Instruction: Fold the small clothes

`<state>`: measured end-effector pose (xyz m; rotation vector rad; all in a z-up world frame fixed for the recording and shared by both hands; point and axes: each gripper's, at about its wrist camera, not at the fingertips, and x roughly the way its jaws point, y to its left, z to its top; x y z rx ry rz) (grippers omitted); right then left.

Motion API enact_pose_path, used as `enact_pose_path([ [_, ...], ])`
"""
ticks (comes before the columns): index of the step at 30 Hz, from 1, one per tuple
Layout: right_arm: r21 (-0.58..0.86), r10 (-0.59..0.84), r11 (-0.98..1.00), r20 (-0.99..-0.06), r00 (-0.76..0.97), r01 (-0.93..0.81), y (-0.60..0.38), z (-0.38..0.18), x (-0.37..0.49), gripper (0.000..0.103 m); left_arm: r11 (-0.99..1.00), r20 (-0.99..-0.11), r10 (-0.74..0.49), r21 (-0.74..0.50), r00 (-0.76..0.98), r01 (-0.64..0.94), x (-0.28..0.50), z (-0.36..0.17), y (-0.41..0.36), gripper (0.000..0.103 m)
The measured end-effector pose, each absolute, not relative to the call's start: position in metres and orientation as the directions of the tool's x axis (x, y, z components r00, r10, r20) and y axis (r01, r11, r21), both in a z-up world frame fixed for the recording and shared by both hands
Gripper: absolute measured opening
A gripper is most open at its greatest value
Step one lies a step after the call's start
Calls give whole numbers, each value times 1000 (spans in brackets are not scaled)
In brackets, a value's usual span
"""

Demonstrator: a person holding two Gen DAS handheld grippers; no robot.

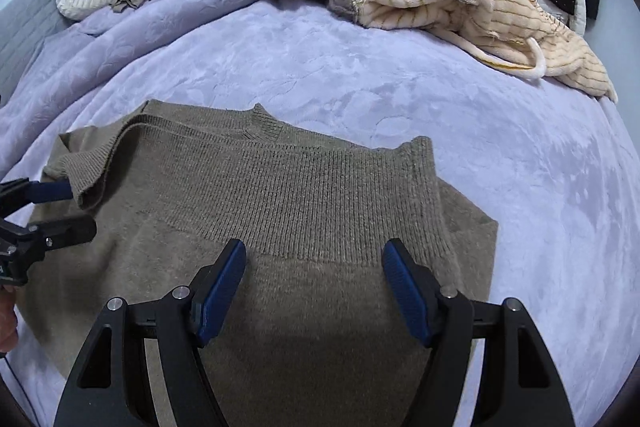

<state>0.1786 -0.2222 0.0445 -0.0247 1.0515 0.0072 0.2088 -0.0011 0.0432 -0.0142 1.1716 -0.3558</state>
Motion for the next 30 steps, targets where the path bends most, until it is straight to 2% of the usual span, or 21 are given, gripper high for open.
enact_pose_path([
  [4, -34, -41, 999, -867, 497, 23, -232, 40, 189, 75, 952, -882, -306, -276, 359, 133, 245, 44, 31, 96],
  [7, -8, -29, 999, -855, 518, 41, -237, 46, 185, 75, 897, -820, -420, -439, 389, 43, 255, 59, 67, 96],
  [9, -1, -27, 999, -849, 528, 48, -239, 48, 180, 75, 890, -804, -414, -455, 427, 7, 251, 69, 84, 96],
  [14, 41, 14, 998, -841, 541, 37, -233, 51, 178, 75, 912, -839, -409, -392, 359, 123, 224, 62, 63, 96],
  [18, -15, -18, 1000, -852, 524, 11, -220, 43, 190, 75, 952, -888, -232, -125, 396, 279, 207, 47, 5, 96],
  [20, -46, -54, 999, -856, 514, 29, -226, 40, 195, 75, 962, -899, -152, -38, 412, 271, 215, 34, 0, 96],
  [21, -58, -77, 997, -857, 510, 54, -234, 39, 197, 75, 969, -905, -134, -34, 404, 244, 223, 27, 7, 96],
  [25, -31, -114, 983, -872, 475, 179, -276, 39, 197, 75, 969, -893, -231, -176, 385, 174, 232, 27, 37, 96],
  [28, 41, -76, 977, -853, 516, 211, -282, 59, 175, 75, 969, -879, -227, -164, 419, 183, 207, 49, 37, 96],
  [30, 73, -28, 985, -824, 566, 156, -265, 75, 149, 75, 959, -871, -253, -168, 421, 230, 180, 56, 29, 96],
])
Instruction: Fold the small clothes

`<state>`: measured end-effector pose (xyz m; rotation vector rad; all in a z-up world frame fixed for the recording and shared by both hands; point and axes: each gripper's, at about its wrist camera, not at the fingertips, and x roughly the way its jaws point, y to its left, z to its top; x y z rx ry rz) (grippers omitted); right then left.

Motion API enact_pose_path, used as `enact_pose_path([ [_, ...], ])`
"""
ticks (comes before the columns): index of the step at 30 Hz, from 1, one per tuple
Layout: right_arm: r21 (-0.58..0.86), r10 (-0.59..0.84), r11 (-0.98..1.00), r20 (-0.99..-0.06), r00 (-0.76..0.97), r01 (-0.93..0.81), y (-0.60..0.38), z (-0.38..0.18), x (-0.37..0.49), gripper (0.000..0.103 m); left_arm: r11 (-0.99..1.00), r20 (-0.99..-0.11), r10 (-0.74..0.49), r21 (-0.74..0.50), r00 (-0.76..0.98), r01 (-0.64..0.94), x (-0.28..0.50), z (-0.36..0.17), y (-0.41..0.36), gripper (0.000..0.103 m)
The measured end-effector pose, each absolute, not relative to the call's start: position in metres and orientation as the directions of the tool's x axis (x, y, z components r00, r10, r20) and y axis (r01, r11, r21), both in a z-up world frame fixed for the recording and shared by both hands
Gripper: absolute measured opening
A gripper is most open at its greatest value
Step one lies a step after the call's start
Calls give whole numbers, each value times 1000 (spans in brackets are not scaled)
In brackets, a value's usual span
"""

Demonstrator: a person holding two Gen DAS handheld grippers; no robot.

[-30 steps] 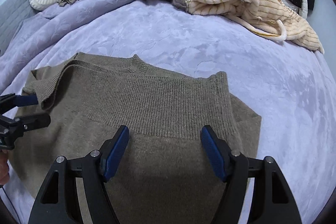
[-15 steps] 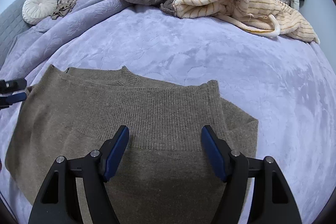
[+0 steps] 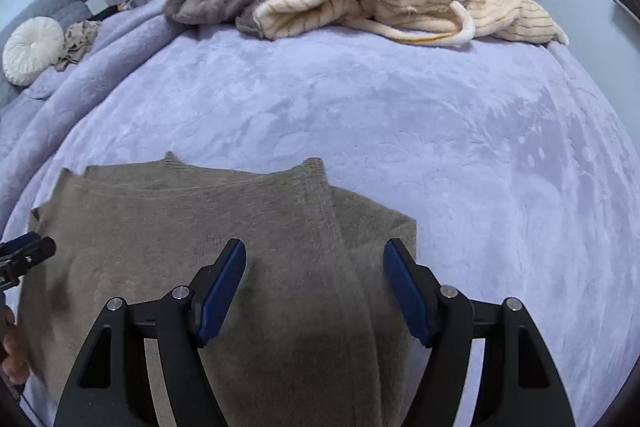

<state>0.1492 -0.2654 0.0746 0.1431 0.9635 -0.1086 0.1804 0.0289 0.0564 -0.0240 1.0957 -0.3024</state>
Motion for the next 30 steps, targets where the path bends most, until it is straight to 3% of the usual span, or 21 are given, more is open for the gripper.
enact_pose_path([
  [4, 68, 59, 998, -822, 566, -5, -208, 74, 113, 79, 941, -889, -211, -72, 407, 330, 132, 46, 3, 96],
  [7, -75, -32, 995, -847, 531, -59, -180, 53, 98, 79, 950, -900, -122, 17, 419, 313, 113, 32, 11, 97],
  [9, -157, -124, 987, -861, 493, -26, -190, 35, 91, 79, 957, -898, -149, -24, 415, 291, 103, 29, 34, 103],
  [16, -67, -152, 980, -858, 490, 187, -257, 57, 61, 81, 969, -899, -161, -66, 407, 237, 73, 46, 81, 103],
  [19, 13, -80, 986, -843, 533, 167, -241, 68, 52, 81, 963, -882, -221, -131, 417, 234, 66, 58, 71, 103],
  [22, 23, -20, 997, -864, 504, 79, -206, 54, 47, 81, 972, -898, -155, -65, 411, 225, 66, 48, 53, 103],
  [23, -4, -27, 999, -874, 484, 50, -195, 45, 44, 81, 979, -917, -93, -12, 388, 205, 67, 34, 52, 103],
  [25, -83, -88, 996, -885, 457, 32, -188, 29, 38, 81, 981, -934, -92, -25, 345, 191, 63, 15, 64, 103],
  [30, -14, -53, 996, -889, 455, 88, -216, 29, 8, 81, 975, -921, -128, -50, 369, 214, 23, 30, 85, 103],
])
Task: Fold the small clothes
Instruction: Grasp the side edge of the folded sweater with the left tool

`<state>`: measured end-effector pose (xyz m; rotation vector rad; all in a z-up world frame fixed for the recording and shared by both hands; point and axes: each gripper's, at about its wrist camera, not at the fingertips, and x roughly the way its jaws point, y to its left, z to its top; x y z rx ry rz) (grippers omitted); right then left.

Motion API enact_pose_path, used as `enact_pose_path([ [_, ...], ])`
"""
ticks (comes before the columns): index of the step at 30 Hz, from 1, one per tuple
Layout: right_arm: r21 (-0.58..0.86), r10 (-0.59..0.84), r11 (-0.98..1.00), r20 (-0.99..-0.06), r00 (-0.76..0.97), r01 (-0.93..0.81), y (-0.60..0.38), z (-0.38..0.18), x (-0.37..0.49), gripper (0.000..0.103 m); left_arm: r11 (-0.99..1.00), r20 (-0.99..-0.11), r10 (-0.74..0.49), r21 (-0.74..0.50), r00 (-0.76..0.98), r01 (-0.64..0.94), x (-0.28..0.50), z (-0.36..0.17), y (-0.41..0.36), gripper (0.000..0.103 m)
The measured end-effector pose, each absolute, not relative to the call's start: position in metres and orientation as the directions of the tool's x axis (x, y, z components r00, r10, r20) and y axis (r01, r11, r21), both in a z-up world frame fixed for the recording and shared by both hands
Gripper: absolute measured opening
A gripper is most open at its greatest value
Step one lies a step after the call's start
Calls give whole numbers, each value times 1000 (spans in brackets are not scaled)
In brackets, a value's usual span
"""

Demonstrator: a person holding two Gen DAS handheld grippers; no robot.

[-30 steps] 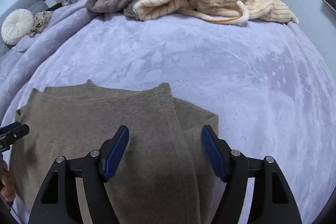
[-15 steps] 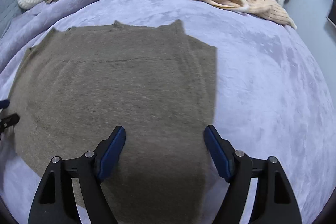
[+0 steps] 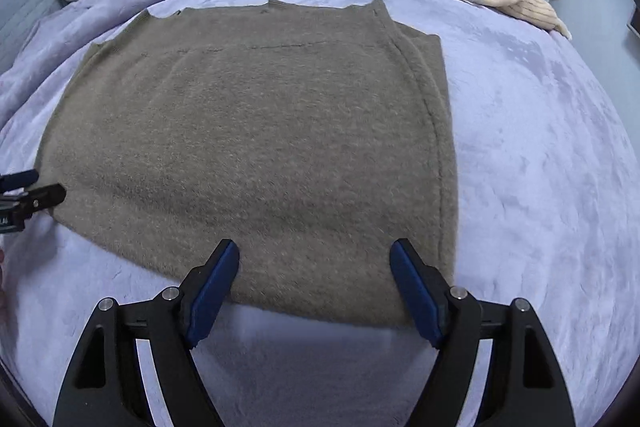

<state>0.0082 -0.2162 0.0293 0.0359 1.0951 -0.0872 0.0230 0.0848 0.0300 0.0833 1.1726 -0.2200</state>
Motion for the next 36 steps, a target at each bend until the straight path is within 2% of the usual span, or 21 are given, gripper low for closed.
enact_pose_path([
  [2, -9, -53, 995, -891, 450, 100, -219, 40, -2, 81, 980, -919, -128, -59, 373, 190, 8, 39, 96, 103],
  [7, -20, -68, 995, -854, 516, 98, -207, 74, -21, 81, 968, -884, -242, -250, 399, 33, 11, 54, 154, 103],
  [12, 28, -15, 997, -833, 553, 69, -186, 94, -20, 81, 885, -851, -410, -459, 329, -83, 48, 21, 181, 103],
  [21, 28, 31, 1000, -850, 526, -13, -144, 87, 14, 81, 815, -770, -560, -579, 305, 37, 86, 4, 134, 102],
  [22, 40, 43, 999, -853, 520, -17, -141, 86, 21, 81, 798, -749, -582, -601, 317, 47, 85, 5, 135, 99],
  [24, 82, 84, 996, -858, 507, -25, -137, 87, 40, 81, 763, -706, -623, -644, 336, 61, 86, 5, 138, 54],
  [26, 134, 134, 990, -858, 496, -34, -132, 89, 64, 81, 728, -678, -655, -684, 333, 38, 88, -3, 148, 40],
  [30, 258, 247, 965, -859, 449, -37, -112, 89, 131, 81, 685, -632, -688, -728, 357, 31, 86, -8, 159, 33],
  [36, 301, 304, 952, -888, 345, -64, -45, 68, 228, 82, 762, -682, -610, -645, 403, 62, 84, 3, 138, 31],
])
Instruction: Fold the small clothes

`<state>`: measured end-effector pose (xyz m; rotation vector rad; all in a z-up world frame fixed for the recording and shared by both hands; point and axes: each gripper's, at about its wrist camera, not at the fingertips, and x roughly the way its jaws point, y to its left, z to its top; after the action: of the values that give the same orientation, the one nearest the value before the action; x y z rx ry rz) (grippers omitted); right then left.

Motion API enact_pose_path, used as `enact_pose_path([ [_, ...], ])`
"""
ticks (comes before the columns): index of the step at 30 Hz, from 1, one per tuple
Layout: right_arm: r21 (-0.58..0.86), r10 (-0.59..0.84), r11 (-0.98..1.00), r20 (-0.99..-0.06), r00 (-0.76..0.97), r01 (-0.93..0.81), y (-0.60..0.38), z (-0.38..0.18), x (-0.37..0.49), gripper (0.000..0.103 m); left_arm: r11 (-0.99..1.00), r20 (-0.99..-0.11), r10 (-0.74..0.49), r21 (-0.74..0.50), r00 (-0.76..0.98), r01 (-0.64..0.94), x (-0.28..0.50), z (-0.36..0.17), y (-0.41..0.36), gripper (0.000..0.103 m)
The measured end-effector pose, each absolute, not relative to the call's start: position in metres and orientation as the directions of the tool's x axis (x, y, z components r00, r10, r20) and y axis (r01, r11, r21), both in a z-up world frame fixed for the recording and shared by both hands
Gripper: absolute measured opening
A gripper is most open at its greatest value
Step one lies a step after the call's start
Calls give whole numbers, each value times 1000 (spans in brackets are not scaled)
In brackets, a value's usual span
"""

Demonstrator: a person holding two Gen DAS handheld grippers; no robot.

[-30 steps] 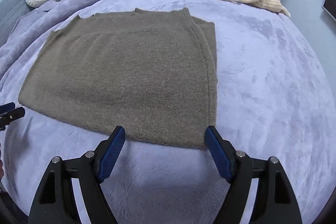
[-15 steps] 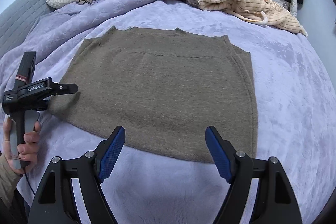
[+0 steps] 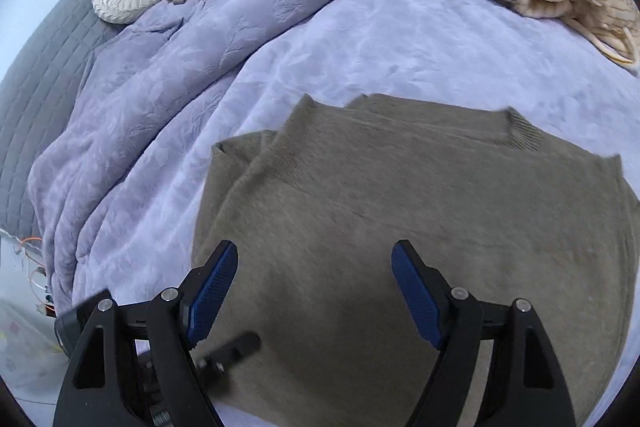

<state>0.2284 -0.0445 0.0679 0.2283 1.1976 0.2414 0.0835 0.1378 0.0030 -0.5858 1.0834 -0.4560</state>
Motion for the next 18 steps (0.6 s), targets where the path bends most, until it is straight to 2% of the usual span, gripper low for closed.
enact_pose_path([
  [5, 310, 309, 950, -913, 268, -37, -5, 45, 277, 82, 814, -727, -551, -577, 410, 70, 85, 9, 124, 31],
  [14, 290, 294, 956, -939, 177, -50, 34, 27, 300, 83, 881, -776, -453, -463, 439, 91, 87, 18, 101, 31],
  [16, 236, 243, 970, -959, 149, -63, 45, 19, 306, 87, 889, -781, -442, -448, 442, 97, 88, 20, 97, 31],
  [18, 121, 133, 986, -986, 101, -118, 61, 6, 310, 89, 894, -785, -433, -436, 444, 102, 89, 21, 92, 31],
])
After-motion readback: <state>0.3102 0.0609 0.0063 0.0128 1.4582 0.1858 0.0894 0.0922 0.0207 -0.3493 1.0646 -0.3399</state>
